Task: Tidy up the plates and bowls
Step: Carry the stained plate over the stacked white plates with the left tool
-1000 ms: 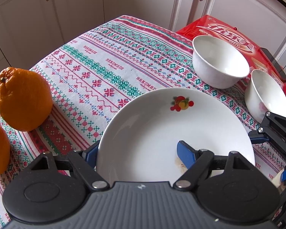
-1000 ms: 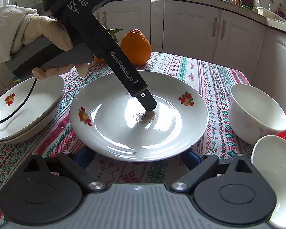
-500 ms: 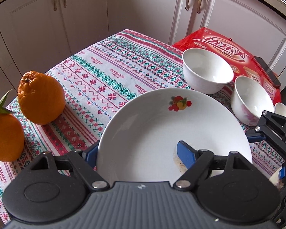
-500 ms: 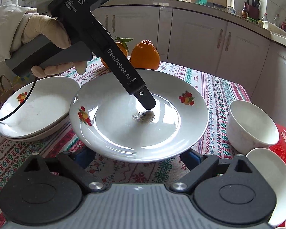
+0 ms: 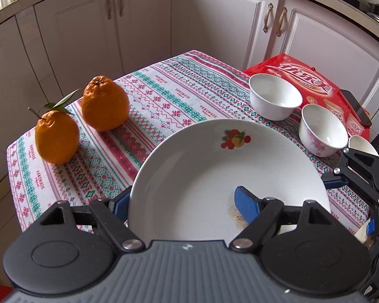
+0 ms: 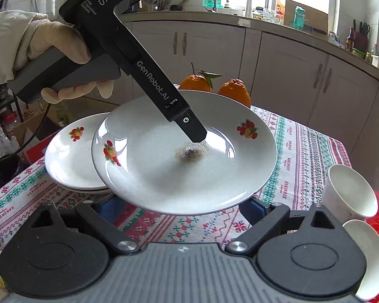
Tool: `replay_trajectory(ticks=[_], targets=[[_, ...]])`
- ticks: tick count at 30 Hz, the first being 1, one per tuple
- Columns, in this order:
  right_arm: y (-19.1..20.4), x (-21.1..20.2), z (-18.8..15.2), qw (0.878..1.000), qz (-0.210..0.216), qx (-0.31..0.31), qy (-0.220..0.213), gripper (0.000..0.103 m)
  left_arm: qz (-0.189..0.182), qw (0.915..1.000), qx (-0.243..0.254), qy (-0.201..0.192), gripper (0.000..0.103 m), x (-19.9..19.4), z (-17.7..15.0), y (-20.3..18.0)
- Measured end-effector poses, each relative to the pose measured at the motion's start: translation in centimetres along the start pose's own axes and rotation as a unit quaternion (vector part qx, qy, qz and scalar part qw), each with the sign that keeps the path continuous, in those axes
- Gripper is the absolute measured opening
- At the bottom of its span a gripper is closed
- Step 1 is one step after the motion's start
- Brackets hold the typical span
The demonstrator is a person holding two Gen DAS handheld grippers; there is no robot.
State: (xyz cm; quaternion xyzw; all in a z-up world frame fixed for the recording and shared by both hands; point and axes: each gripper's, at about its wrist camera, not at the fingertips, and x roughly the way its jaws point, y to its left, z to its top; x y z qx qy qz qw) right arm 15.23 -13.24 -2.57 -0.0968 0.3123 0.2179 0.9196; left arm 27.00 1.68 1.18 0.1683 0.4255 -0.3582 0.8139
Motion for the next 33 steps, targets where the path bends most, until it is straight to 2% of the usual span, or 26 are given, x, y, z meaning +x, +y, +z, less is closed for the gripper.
replay_trajectory(ticks=[9, 15, 33], targets=[[3.2, 0.6, 0.6, 0.999, 0.035, -0.035, 0.007, 0.098, 0.016, 0.9987, -0.047, -0.008, 0.082, -2.6, -4.4, 1.9], [4.7, 1.4, 0.9, 0.997, 0.048, -0.05, 0.019, 0.098, 0.015, 0.9971, -0.074, -0.011, 0.082, -3.0, -6.6, 3.1], [6.4, 2.7, 1.7, 0.995, 0.045, -0.076, 0.042, 0.098, -0.003, 0.9943, -0.107, -0.006, 0.082, -1.8, -9.5, 5.6]])
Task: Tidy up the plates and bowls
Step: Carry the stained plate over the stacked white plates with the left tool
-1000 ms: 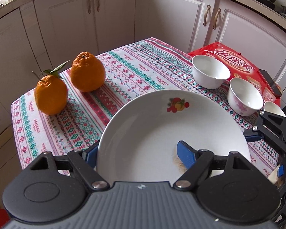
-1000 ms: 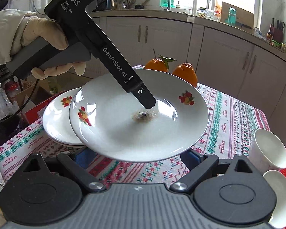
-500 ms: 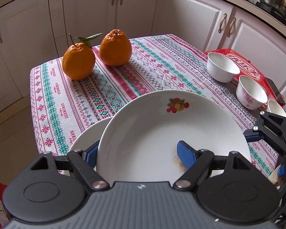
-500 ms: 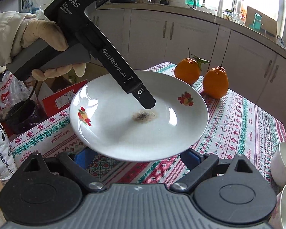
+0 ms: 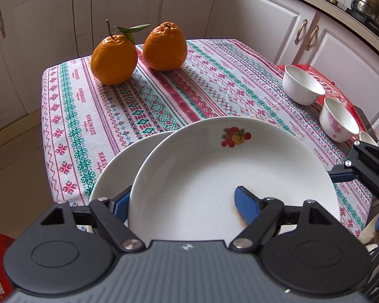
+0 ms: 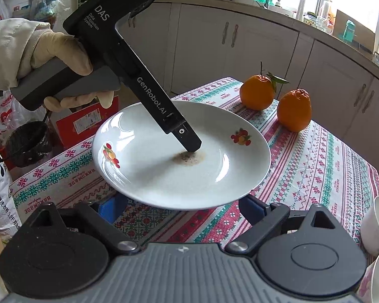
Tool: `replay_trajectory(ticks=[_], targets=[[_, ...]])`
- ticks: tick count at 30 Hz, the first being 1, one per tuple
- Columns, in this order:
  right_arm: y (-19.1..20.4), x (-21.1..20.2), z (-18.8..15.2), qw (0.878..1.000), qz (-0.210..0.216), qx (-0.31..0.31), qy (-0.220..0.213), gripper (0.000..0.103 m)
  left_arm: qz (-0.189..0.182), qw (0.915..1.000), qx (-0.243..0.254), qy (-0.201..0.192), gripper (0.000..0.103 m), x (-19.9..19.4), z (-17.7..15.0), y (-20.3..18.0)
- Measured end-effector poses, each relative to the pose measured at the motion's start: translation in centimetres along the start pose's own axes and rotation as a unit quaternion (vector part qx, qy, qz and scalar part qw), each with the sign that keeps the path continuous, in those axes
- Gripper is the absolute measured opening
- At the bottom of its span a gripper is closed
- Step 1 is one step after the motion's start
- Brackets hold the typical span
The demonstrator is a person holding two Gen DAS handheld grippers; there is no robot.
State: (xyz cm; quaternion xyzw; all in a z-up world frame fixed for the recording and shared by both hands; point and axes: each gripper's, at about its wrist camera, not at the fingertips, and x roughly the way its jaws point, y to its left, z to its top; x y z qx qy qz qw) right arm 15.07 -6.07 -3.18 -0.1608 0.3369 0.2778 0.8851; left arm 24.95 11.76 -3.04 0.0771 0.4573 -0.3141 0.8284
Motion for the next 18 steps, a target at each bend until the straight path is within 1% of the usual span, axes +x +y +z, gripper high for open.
replay_trajectory(ticks=[10, 18], targets=[[0.05, 0.16, 0.25, 1.0, 0.001, 0.0, 0.002, 0.098, -0.008, 0.9999, -0.008, 0.001, 0.083, 0.3, -0.1, 0.63], [0.1, 0.33, 0.4, 1.0, 0.006, -0.001, 0.002, 0.098, -0.003, 0.9999, -0.011, 0.006, 0.083, 0.31, -0.22, 0.99]])
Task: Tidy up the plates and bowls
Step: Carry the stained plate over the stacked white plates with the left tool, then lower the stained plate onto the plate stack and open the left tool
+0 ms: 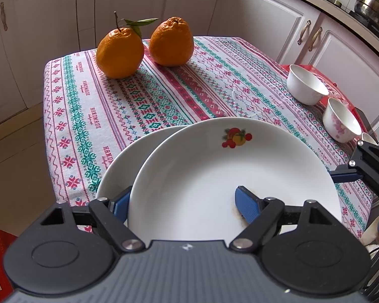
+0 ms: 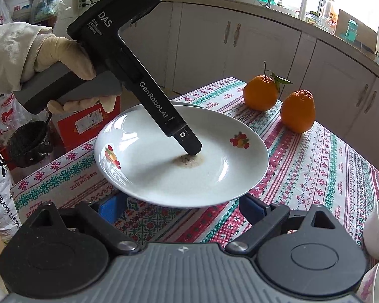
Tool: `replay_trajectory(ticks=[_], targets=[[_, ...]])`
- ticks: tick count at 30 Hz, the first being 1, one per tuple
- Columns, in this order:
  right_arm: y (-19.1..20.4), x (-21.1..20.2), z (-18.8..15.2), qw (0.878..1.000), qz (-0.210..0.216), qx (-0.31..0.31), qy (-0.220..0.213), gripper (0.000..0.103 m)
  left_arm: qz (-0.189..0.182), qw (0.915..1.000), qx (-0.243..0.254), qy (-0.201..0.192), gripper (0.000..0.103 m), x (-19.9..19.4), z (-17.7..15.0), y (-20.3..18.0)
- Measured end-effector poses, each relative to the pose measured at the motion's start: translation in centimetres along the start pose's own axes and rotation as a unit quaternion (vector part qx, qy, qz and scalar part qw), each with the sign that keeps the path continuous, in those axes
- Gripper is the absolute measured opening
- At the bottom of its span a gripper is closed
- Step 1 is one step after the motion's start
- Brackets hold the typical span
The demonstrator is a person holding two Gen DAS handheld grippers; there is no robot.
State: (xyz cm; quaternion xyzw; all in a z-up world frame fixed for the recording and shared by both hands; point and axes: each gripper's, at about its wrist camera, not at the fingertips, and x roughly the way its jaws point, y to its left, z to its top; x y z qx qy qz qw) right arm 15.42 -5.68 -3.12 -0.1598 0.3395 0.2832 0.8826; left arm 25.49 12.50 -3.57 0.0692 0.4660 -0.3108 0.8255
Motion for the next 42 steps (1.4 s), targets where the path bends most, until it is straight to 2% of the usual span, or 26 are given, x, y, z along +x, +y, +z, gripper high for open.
replay_trajectory(ticks=[21, 42], targets=[[-0.2, 0.7, 0.2, 1.0, 0.017, 0.004, -0.001, 0.098, 0.013, 0.9999, 0.002, 0.009, 0.083, -0.9, -0.3, 0.5], [-1.0, 1.4, -0.1, 0.997, 0.065, 0.035, -0.008, 0.098, 0.025, 0.9994, -0.022, 0.003, 0.083, -2.9, -0.6, 0.9]])
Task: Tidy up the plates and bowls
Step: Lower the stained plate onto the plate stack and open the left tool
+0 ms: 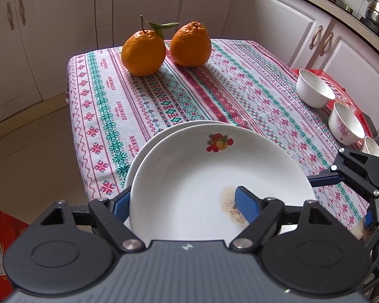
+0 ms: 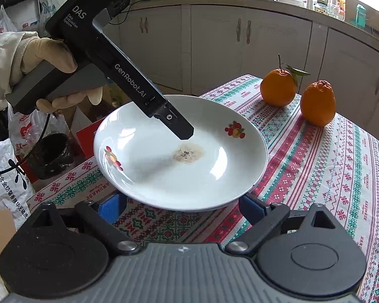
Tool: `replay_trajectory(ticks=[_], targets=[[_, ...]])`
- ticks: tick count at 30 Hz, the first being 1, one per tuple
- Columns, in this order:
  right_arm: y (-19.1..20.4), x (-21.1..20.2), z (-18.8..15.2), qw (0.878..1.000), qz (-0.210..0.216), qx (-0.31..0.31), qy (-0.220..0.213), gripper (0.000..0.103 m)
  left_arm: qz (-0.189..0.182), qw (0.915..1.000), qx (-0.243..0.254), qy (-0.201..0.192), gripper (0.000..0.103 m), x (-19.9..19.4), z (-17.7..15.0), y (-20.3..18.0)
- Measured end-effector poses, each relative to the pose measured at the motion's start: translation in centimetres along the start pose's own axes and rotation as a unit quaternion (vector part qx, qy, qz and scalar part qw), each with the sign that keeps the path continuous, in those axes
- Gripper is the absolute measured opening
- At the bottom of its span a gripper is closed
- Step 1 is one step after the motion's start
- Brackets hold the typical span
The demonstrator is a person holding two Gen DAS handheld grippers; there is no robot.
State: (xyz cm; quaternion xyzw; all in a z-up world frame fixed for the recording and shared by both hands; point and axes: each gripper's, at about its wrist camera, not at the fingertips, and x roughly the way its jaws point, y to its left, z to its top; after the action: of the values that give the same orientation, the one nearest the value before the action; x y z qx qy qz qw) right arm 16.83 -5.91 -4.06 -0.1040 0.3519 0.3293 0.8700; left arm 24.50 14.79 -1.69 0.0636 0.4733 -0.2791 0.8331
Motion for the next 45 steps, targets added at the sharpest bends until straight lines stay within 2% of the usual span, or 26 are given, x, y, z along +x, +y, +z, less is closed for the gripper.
replay_trajectory(ticks=[24, 35, 40, 43, 45], targets=[[-0.5, 0.5, -0.3, 1.0, 0.0, 0.005, 0.006, 0.098, 0.015, 0.9999, 0.001, -0.004, 0.083, 0.4, 1.2, 0.3], [-0.6, 0.2, -0.2, 1.0, -0.002, -0.001, -0.008, 0.098, 0.023, 0.9997, 0.006, -0.005, 0.084, 0.8, 1.5, 0.4], [-0.6, -0.9, -0.2, 1.0, -0.015, -0.001, -0.018, 0.103, 0.035, 0.9991, 0.012, -0.022, 0.085, 0.0, 1.2, -0.2], [-0.8, -2.0, -0.4, 0.999, -0.025, 0.002, -0.024, 0.103, 0.033, 0.9984, 0.013, -0.045, 0.087, -1.2, 1.1, -1.3], [-1.1, -3.0, -0.6, 0.999, -0.038, 0.002, -0.031, 0.103, 0.041, 0.9963, 0.029, -0.07, 0.091, -2.2, 1.0, -2.7]])
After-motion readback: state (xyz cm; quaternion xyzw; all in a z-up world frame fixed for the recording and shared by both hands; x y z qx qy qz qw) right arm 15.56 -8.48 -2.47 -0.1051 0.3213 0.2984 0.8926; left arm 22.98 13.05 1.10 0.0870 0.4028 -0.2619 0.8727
